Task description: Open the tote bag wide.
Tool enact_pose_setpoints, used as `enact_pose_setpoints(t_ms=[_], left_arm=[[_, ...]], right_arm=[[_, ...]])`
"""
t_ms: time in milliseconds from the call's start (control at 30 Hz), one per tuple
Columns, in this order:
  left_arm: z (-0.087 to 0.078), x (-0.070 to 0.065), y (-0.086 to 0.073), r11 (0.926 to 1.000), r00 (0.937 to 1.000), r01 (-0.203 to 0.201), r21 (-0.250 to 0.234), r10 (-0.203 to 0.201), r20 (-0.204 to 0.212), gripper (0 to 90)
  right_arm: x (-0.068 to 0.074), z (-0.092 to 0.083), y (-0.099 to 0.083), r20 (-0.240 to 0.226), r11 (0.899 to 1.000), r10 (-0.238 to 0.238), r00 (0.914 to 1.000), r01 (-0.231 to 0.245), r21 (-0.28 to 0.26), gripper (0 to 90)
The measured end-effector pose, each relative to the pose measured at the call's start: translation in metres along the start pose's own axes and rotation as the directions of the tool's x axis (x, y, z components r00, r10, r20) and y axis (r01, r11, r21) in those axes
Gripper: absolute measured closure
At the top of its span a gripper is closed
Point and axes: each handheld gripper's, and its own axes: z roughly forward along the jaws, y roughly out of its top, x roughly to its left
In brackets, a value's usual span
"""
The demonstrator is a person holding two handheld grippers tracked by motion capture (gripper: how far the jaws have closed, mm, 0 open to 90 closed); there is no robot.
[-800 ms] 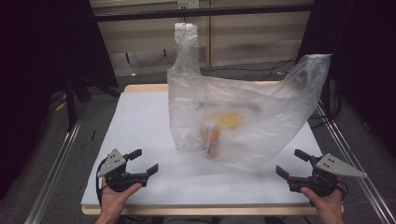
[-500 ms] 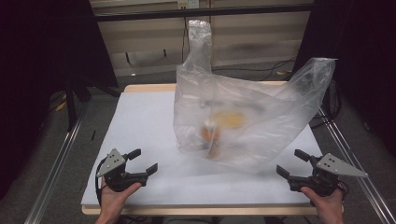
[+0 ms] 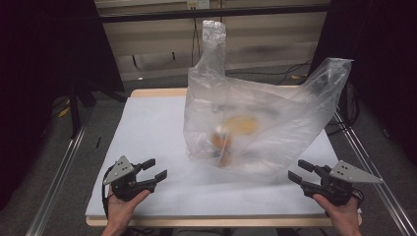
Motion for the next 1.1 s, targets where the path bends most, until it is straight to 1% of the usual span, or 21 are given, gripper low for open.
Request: enact_pose_setpoints(t_ms=[100,200,233,267,300,367,400,433,533,567,600,667,733,767,800,833,867,967,1000,1033,1100], left_arm=[[0.000,-0.003,0.002,0.9999,0.9995,0.004,0.012,-0.004,0.032,52.3],[0.000,-0.004,0.004,0.9998,0.9991,0.010,0.020,-0.011,0.040,61.0],[0.000,-0.004,0.006,0.9996,0.9981,-0.003,0.027,0.001,0.062,64.5],[0.000,-0.006,0.007,0.9994,0.9992,-0.005,0.034,0.003,0.041,67.7],[0.001,-0.005,0.007,0.9996,0.9967,0.004,0.029,-0.006,0.081,69.5],[0.001,-0.006,0.009,0.9995,0.9943,0.006,0.029,-0.009,0.106,74.4],[0.001,-0.006,0.009,0.9995,0.9943,0.006,0.029,-0.009,0.106,76.5],[0.001,-0.007,0.011,0.9997,0.9923,0.002,0.025,-0.005,0.124,78.5],[0.000,-0.008,0.013,0.9996,0.9902,0.001,0.028,-0.005,0.139,84.8],[0.001,-0.009,0.015,0.9997,0.9894,0.001,0.024,-0.004,0.145,84.8],[0.001,-0.010,0.018,0.9996,0.9869,-0.008,0.028,0.003,0.161,88.6],[0.002,-0.011,0.019,0.9996,0.9862,-0.007,0.028,0.003,0.165,89.8],[0.005,-0.013,0.022,0.9990,0.9840,-0.010,0.043,0.002,0.178,90.0],[0.006,-0.014,0.023,0.9986,0.9828,-0.020,0.050,0.011,0.185,90.0],[0.008,-0.017,0.026,0.9979,0.9800,-0.021,0.061,0.008,0.199,90.0],[0.009,-0.018,0.028,0.9969,0.9792,-0.035,0.070,0.020,0.202,90.0],[0.009,-0.018,0.028,0.9969,0.9792,-0.035,0.070,0.020,0.202,90.0],[0.015,-0.022,0.035,0.9954,0.9709,-0.046,0.084,0.025,0.238,90.0],[0.015,-0.022,0.035,0.9954,0.9709,-0.046,0.084,0.025,0.238,90.0],[0.018,-0.025,0.040,0.9943,0.9647,-0.069,0.081,0.046,0.259,90.0],[0.021,-0.027,0.045,0.9929,0.9602,-0.090,0.079,0.065,0.271,90.0]], right_arm=[[0.000,0.001,0.001,-0.020,1.000,0.006,0.9998,-0.006,0.002,56.8],[0.001,0.002,0.004,-0.033,1.000,0.009,0.9994,-0.009,0.007,64.7],[0.001,0.003,0.005,-0.045,1.000,0.005,0.9990,-0.004,0.009,66.7],[0.002,0.003,0.005,-0.051,1.000,0.008,0.9987,-0.007,0.009,68.7],[0.003,0.004,0.006,-0.055,1.000,0.006,0.9985,-0.005,0.011,69.9],[0.003,0.006,0.008,-0.072,1.000,0.007,0.9974,-0.006,0.015,74.1],[0.004,0.007,0.009,-0.073,1.000,0.007,0.9973,-0.006,0.016,75.9],[0.004,0.008,0.010,-0.078,1.000,0.009,0.9969,-0.007,0.018,77.7],[0.005,0.011,0.013,-0.095,1.000,0.010,0.9954,-0.008,0.020,83.2],[0.005,0.011,0.013,-0.095,1.000,0.010,0.9954,-0.008,0.020,83.2],[0.006,0.013,0.016,-0.103,1.000,0.009,0.9946,-0.007,0.020,87.3],[0.006,0.014,0.018,-0.110,1.000,0.009,0.9939,-0.006,0.022,88.9],[0.004,0.017,0.023,-0.128,1.000,0.013,0.9916,-0.010,0.026,90.0],[0.004,0.017,0.023,-0.128,1.000,0.013,0.9916,-0.010,0.026,90.0],[0.005,0.020,0.026,-0.135,0.999,0.012,0.9907,-0.008,0.031,90.0],[0.005,0.022,0.028,-0.144,0.999,0.011,0.9895,-0.006,0.034,90.0],[0.005,0.022,0.028,-0.144,0.999,0.011,0.9895,-0.006,0.034,90.0],[0.008,0.025,0.038,-0.161,0.999,0.012,0.9868,-0.004,0.047,90.0],[0.008,0.025,0.038,-0.161,0.999,0.012,0.9868,-0.004,0.047,90.0],[0.009,0.028,0.042,-0.173,0.999,0.010,0.9849,-0.001,0.054,90.0],[0.010,0.030,0.046,-0.188,0.998,0.014,0.9820,-0.003,0.059,90.0]])
